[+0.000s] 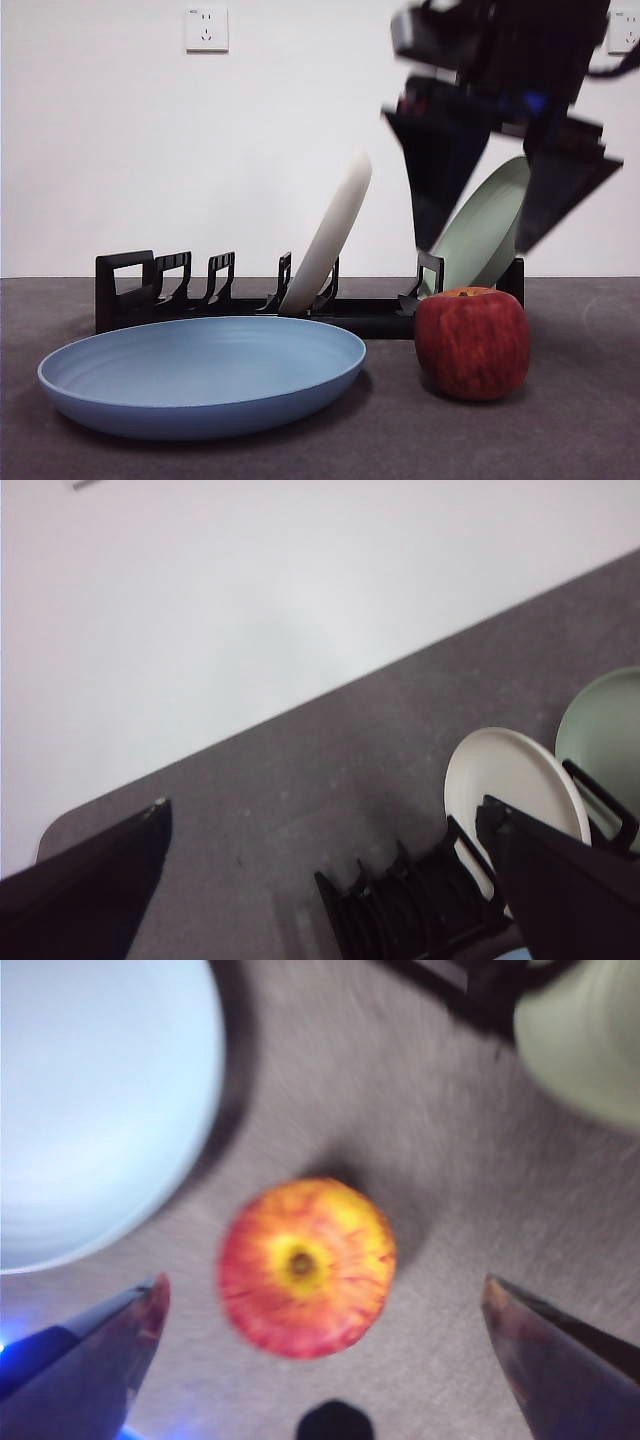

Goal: Take the blue plate from the plate rack,put the plate on the table,take the apple from the table,put the apple in the plate

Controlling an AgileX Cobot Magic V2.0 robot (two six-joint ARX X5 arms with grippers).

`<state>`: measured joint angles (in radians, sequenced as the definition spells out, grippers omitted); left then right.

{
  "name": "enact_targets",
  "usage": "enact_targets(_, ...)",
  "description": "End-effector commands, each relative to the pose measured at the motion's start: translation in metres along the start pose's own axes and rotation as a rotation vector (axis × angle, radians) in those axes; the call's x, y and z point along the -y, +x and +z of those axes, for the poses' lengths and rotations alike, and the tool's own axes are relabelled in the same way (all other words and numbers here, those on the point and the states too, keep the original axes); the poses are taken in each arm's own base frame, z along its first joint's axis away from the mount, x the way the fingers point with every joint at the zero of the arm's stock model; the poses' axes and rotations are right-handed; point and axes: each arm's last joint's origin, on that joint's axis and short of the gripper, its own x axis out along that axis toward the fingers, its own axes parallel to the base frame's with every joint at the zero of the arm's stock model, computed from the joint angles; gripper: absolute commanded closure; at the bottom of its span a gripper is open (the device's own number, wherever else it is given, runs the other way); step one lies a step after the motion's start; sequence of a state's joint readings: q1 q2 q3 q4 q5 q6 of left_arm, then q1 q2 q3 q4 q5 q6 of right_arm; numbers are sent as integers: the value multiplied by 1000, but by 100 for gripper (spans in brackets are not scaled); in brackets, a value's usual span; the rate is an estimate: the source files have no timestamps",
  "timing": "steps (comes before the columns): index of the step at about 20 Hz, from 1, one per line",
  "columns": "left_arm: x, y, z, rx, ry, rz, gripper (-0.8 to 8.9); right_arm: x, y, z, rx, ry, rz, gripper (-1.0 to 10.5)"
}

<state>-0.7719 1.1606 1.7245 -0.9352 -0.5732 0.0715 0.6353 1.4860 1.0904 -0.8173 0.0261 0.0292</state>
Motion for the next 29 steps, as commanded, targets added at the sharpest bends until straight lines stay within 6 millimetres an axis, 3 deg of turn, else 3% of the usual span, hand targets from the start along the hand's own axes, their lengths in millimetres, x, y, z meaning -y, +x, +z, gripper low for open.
enact_targets(1, 0, 3, -1, -10, 10, 6, 279, -1, 20, 3, -56, -9, 0, 280)
enact_targets(5, 0, 3, -1, -11, 9, 8, 279, -4, 51, 8, -113, -10, 53, 285)
enact_targets(8, 0, 3, -2, -22, 17, 6, 279, -4, 64, 8, -144, 5, 48, 298)
enact_targets(9, 0, 3, -3, -28, 20, 6, 279, -4, 66, 8, -149, 18, 40, 371)
enact_targets(12, 0, 3, -4, -41, 29, 6, 279, -4, 66, 8, -149, 27, 40, 881)
enact_targets(13, 0, 3, -4, -42, 29, 6, 279, -4, 66, 8, -149, 27, 40, 956)
enact_targets(18, 0, 3, -4, -43, 30, 5, 279, -4, 62, 9, -134, 27, 40, 957)
enact_targets(21, 0, 3, -4, -41, 29, 5, 279, -5, 39, 18, -49, 48, 54, 957)
enact_targets(26, 0, 3, -1, -16, 12, 14, 279, -31, -2, 45, 121, -19, 142, 958)
enact_targets(29, -5, 4, 1, -2, -7, 102, 279, -52, -9, 55, 221, -75, 184, 959)
